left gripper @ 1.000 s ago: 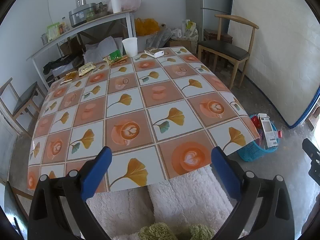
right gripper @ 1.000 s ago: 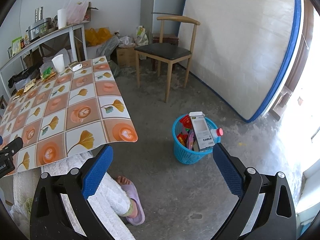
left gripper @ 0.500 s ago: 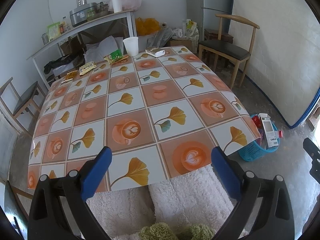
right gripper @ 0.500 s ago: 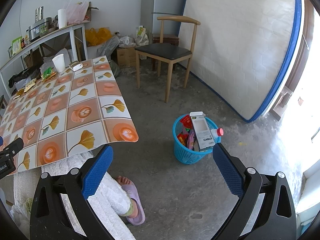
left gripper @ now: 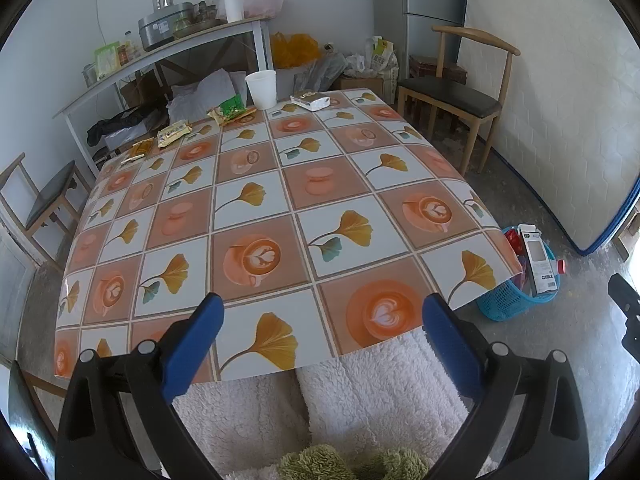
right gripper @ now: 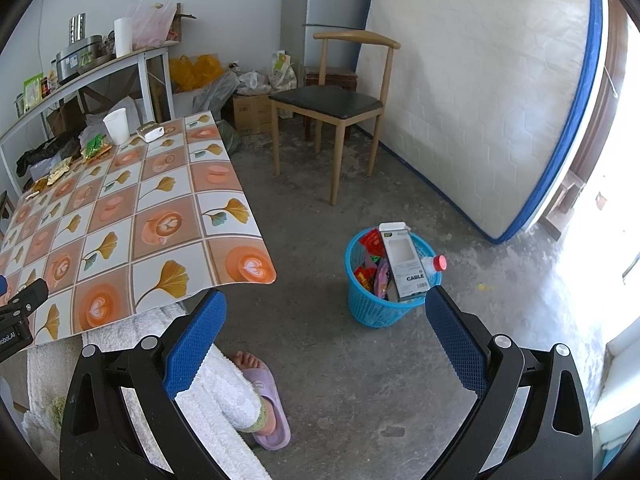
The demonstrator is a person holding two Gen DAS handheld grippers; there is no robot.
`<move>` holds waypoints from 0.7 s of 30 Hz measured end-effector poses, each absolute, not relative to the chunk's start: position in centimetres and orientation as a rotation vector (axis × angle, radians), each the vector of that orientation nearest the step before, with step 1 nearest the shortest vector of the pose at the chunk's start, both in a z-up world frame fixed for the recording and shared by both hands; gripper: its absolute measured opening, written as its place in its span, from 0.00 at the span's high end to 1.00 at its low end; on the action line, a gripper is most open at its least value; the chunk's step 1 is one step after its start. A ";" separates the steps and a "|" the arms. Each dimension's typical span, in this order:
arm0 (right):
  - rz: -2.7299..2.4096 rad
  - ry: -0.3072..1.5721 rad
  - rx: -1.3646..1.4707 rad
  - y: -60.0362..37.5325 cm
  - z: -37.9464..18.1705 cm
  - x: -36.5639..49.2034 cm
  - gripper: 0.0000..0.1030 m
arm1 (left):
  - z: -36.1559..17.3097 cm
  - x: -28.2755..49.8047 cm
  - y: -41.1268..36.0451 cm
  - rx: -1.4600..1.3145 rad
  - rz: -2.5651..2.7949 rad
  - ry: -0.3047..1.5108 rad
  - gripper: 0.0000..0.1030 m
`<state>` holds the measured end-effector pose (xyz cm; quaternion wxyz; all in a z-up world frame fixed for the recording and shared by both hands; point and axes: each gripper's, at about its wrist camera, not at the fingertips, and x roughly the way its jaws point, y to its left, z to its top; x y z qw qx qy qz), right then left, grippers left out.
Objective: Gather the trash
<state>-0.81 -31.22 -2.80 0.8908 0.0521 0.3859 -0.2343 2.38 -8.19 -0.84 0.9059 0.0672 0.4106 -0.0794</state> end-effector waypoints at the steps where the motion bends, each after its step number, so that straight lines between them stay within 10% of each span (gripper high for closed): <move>1: -0.487 0.801 0.109 -31.2 -2.8 -0.9 0.07 | -0.8 2.4 -8.2 0.137 -0.164 0.849 0.05; 21: -0.495 0.797 0.119 -30.9 -2.8 -1.0 0.07 | -1.1 2.9 -8.5 0.143 -0.169 0.850 0.06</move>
